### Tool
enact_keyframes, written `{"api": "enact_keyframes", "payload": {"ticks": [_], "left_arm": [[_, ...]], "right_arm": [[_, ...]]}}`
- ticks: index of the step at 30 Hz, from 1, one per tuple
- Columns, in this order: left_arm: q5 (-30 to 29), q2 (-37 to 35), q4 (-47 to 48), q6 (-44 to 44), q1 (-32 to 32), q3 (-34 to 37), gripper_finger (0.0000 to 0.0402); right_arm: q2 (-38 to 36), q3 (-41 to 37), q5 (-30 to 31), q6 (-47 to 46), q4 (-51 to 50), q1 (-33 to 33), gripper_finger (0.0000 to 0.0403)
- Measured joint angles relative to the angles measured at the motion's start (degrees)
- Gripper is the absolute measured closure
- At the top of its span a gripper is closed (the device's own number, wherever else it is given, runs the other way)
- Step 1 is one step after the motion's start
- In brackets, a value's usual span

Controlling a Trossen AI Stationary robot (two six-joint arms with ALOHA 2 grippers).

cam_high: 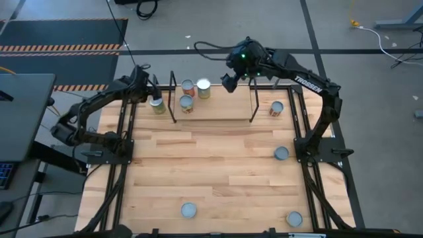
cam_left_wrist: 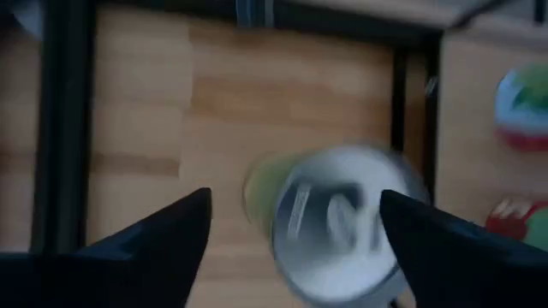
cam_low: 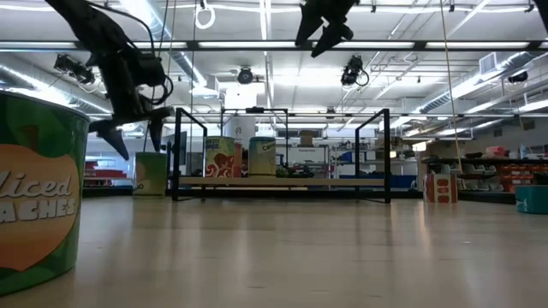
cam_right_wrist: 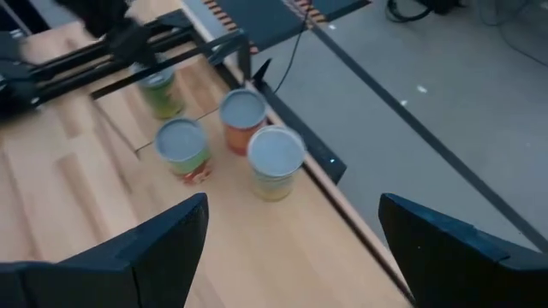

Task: Pick and place cans onto a shelf
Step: Put the canned oranges on the shelf

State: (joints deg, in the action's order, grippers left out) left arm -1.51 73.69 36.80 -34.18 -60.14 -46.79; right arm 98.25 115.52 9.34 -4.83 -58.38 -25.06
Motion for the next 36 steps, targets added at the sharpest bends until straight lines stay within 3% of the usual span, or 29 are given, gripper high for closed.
{"api": "enact_keyframes", "payload": {"ticks": [6,14,17,25,30,36], "left_arm": [[0.76,1.58,0.15,0.17,1.45,-0.17,0.0164],[-0.03,1.52,1.56,0.17,1.49,-0.28,0.0343],[-1.96,1.45,2.91,1.29,1.22,-0.32,0.0390],[-1.31,0.30,4.02,3.68,0.83,-0.17,0.0399],[1.40,-4.49,7.26,3.80,0.83,0.25,0.0401],[5.63,-14.04,12.37,1.97,2.35,0.19,0.0401]], "right_arm": [[0.01,0.00,-0.02,0.68,-0.44,-3.06,0.0053],[0.01,0.00,-0.04,2.17,-1.11,-4.77,0.0053],[0.01,0.00,0.34,4.21,-1.30,-4.94,0.0053],[-0.07,-0.01,0.24,13.59,-1.26,-3.66,0.0053],[-3.16,-0.02,4.50,24.91,0.57,0.26,0.0053],[-7.55,-0.02,4.43,30.37,5.78,3.41,0.0053]]}}
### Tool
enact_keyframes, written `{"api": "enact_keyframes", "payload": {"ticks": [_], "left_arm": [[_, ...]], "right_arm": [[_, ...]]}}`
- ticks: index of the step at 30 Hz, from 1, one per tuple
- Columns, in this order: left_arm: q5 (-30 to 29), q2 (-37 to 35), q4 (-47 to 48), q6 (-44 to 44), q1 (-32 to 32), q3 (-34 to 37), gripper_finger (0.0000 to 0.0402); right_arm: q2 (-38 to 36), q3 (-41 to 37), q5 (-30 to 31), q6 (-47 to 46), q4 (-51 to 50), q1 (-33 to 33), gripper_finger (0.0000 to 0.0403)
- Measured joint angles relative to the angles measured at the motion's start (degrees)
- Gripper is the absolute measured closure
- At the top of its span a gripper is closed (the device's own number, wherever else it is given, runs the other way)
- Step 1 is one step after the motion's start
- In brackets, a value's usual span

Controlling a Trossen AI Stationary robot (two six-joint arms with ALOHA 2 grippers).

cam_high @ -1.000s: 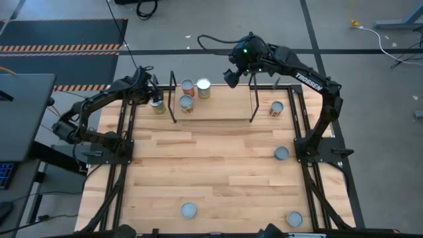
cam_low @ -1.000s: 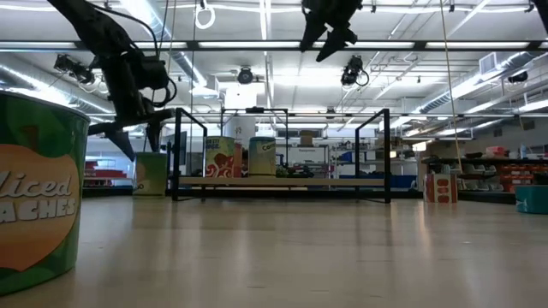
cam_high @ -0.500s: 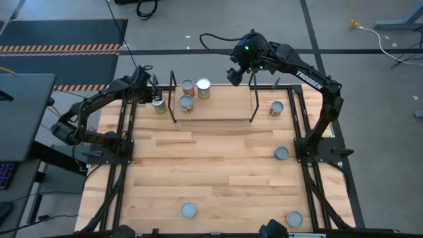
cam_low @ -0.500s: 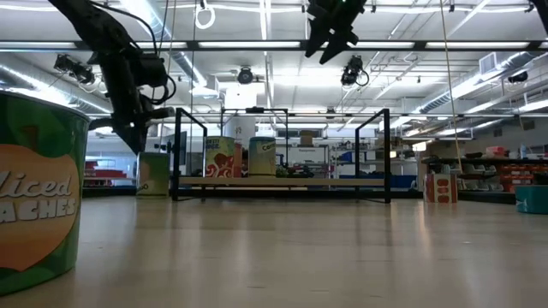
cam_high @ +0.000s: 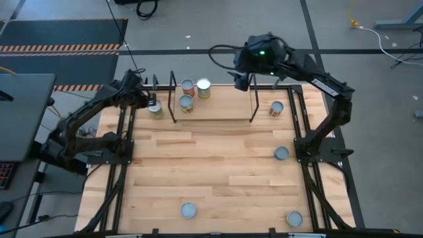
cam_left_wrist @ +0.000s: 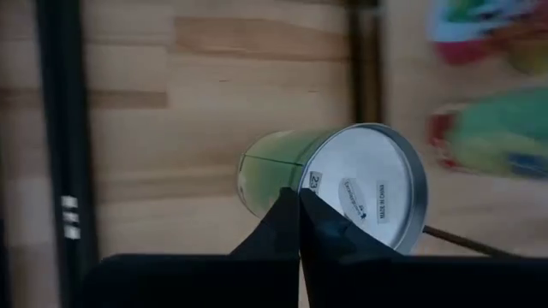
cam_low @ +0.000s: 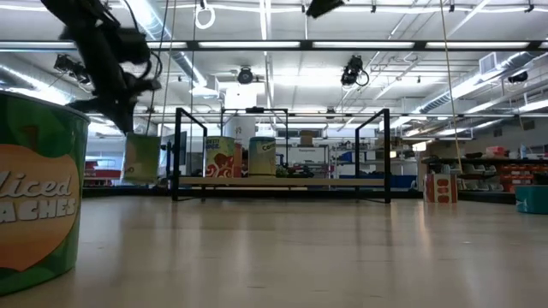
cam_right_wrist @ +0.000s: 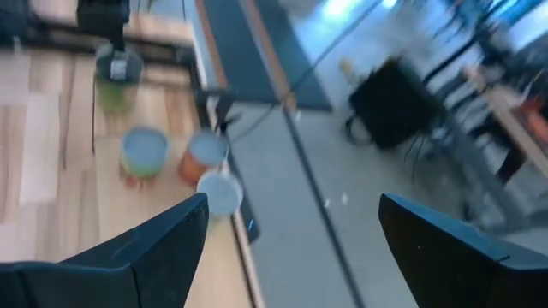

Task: Pick and place cans onto a shelf
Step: Put the canned oranges on the shelf

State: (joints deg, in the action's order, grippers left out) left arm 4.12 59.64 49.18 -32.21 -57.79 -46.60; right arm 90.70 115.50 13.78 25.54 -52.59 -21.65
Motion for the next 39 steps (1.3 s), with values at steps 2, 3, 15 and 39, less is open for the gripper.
{"api": "enact_keyframes", "payload": {"ticks": [2,3,15,39], "left_arm": [[1.87,-3.73,1.39,-0.59,0.85,-0.09,0.0401],[2.79,-5.39,2.52,-1.31,1.24,-0.41,0.0401],[14.78,-15.96,10.74,-7.48,10.02,-15.41,0.0401],[22.74,-13.42,-23.49,-16.19,21.45,-29.65,0.0401]], "right_arm": [[-1.71,0.00,-0.23,0.98,2.42,0.78,0.0053],[-2.50,0.00,-0.53,1.08,3.44,1.17,0.0053],[-5.62,0.02,-8.97,-10.36,6.99,7.16,0.0053],[10.30,-0.04,-3.19,27.95,43.88,24.46,0.0059]]}}
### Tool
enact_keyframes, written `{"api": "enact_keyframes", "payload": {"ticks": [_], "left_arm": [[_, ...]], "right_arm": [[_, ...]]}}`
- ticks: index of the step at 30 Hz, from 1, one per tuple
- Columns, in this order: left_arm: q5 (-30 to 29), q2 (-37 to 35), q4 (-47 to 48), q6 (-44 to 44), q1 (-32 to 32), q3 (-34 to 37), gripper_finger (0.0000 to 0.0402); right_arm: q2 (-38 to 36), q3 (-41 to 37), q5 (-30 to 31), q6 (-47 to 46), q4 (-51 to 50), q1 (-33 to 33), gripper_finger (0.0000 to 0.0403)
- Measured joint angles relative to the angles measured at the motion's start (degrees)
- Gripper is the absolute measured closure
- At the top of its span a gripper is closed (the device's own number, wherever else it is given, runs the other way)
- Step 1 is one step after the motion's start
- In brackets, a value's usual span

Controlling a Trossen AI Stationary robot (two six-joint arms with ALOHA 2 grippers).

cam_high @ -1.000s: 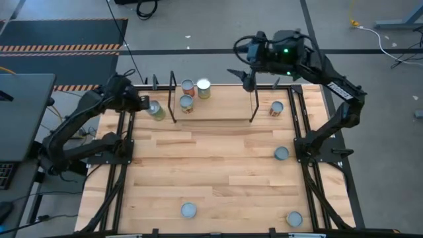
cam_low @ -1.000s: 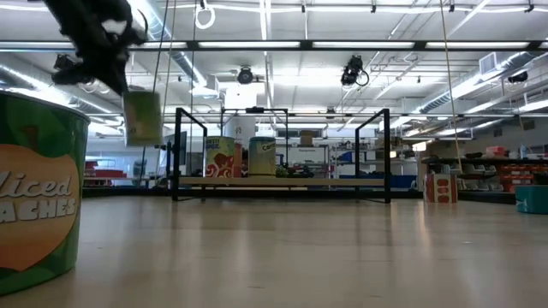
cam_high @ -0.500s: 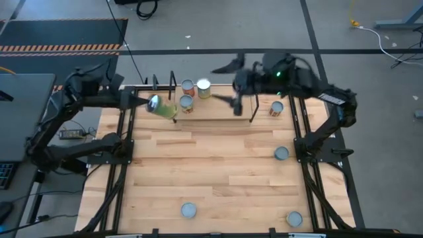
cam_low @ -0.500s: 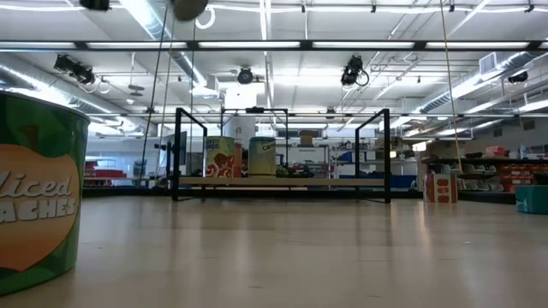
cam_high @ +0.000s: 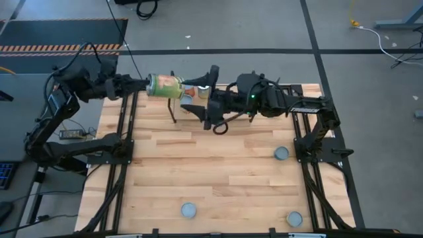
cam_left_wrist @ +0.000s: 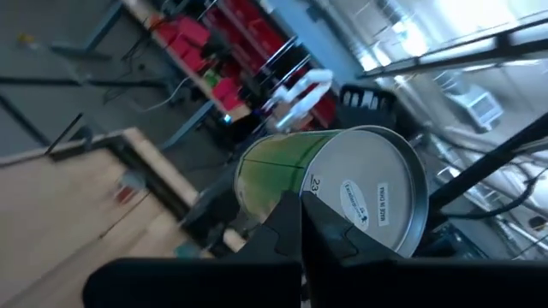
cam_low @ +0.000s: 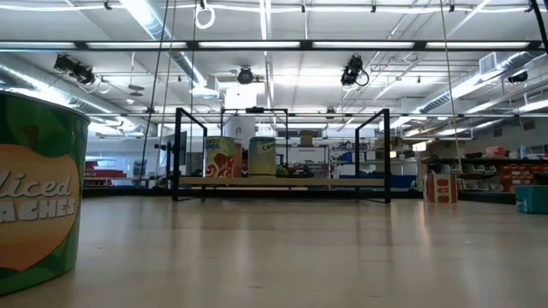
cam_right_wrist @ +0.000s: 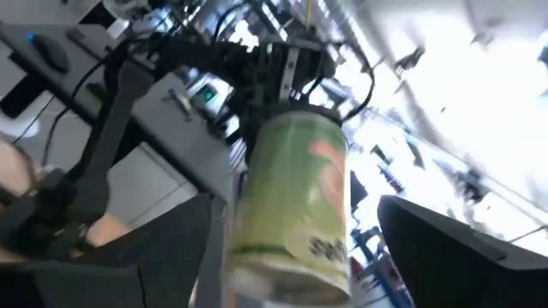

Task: Pick and place cans onto a shelf
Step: Put the canned oranges on the shelf

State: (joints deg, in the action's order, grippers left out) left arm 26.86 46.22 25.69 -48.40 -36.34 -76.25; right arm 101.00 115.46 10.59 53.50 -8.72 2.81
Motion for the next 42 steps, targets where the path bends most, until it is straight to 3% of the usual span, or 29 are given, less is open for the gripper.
{"api": "enact_keyframes", "payload": {"ticks": [7,12,18,26,42], "left_arm": [[1.69,0.91,-4.93,-0.51,0.15,-0.02,0.0401],[1.72,3.27,-7.36,-0.57,2.03,0.02,0.0401],[2.29,4.82,-12.51,0.17,4.91,0.00,0.0401],[2.16,5.88,-17.63,0.65,7.95,0.02,0.0401],[0.69,5.92,-17.66,4.35,9.02,0.00,0.0401]], "right_arm": [[0.27,0.04,-2.69,3.62,3.00,0.11,0.0008],[0.20,0.07,-7.37,8.11,5.80,-0.89,0.0011],[0.25,0.07,-7.63,9.75,5.73,-2.31,0.0004],[0.25,0.07,-7.72,13.22,6.94,-2.55,0.0008],[0.23,0.07,-6.64,0.72,7.83,-2.05,0.0067]]}}
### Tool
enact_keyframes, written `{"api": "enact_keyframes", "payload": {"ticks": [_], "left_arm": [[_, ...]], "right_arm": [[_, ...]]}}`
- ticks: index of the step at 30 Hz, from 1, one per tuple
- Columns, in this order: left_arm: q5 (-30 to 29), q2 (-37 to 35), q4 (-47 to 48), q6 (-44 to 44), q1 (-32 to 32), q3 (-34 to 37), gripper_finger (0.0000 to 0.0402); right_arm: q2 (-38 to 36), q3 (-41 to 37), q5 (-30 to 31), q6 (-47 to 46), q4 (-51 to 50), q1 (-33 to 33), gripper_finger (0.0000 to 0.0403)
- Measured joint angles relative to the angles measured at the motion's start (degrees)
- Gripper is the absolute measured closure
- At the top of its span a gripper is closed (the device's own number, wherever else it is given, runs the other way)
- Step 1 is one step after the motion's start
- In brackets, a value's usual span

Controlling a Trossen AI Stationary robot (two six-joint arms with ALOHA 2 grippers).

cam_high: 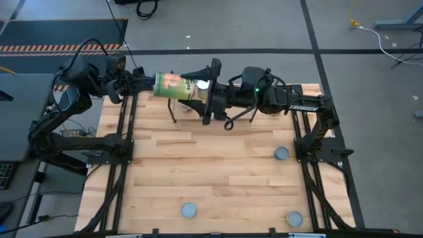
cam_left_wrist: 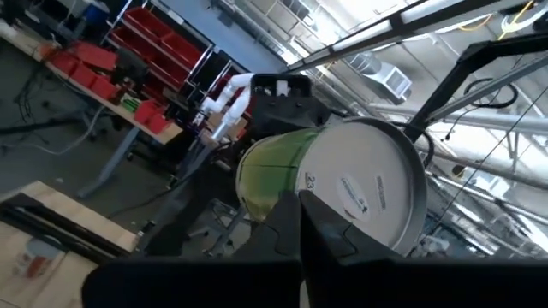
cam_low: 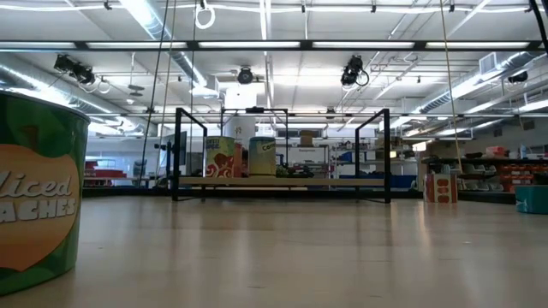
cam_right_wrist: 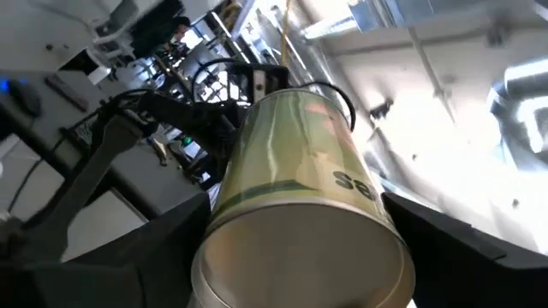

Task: Pick and place cans onto a shelf
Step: Put the canned oranges on the shelf

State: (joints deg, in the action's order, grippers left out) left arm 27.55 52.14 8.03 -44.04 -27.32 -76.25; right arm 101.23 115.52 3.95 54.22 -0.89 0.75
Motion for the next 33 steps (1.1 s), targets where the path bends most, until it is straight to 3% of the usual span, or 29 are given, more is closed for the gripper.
{"api": "enact_keyframes", "payload": {"ticks": [4,7,12,17,20,23,27,33], "left_arm": [[-1.25,-0.02,0.03,2.04,0.75,0.00,0.0393],[-1.42,0.00,0.09,3.37,1.49,0.00,0.0361],[-1.37,-0.27,-0.44,3.38,1.87,0.02,0.0267],[-1.70,-3.98,-1.65,8.04,0.96,-0.07,0.0163],[-3.85,-7.16,-1.70,14.43,0.39,-0.37,0.0124],[-8.56,-10.18,-1.66,20.78,0.40,-0.37,0.0113],[-14.64,-12.48,-1.65,22.67,0.38,-0.47,0.0117],[-16.13,-12.14,2.93,22.31,0.40,-0.46,0.0126]], "right_arm": [[-0.13,0.03,0.98,-4.94,-0.73,0.02,0.0074],[-0.20,0.07,1.11,-7.16,-1.40,0.34,0.0075],[-0.17,0.42,4.13,-7.35,-3.41,1.73,0.0077],[-0.11,5.50,3.67,-12.57,-14.57,2.47,0.0077],[-0.15,8.19,3.89,-17.29,-22.50,2.48,0.0077],[0.44,10.43,5.41,-20.36,-29.33,1.78,0.0078],[2.66,13.45,5.95,-25.39,-37.25,-0.76,0.0078],[7.49,15.74,5.06,-31.80,-49.36,-5.98,0.0078]]}}
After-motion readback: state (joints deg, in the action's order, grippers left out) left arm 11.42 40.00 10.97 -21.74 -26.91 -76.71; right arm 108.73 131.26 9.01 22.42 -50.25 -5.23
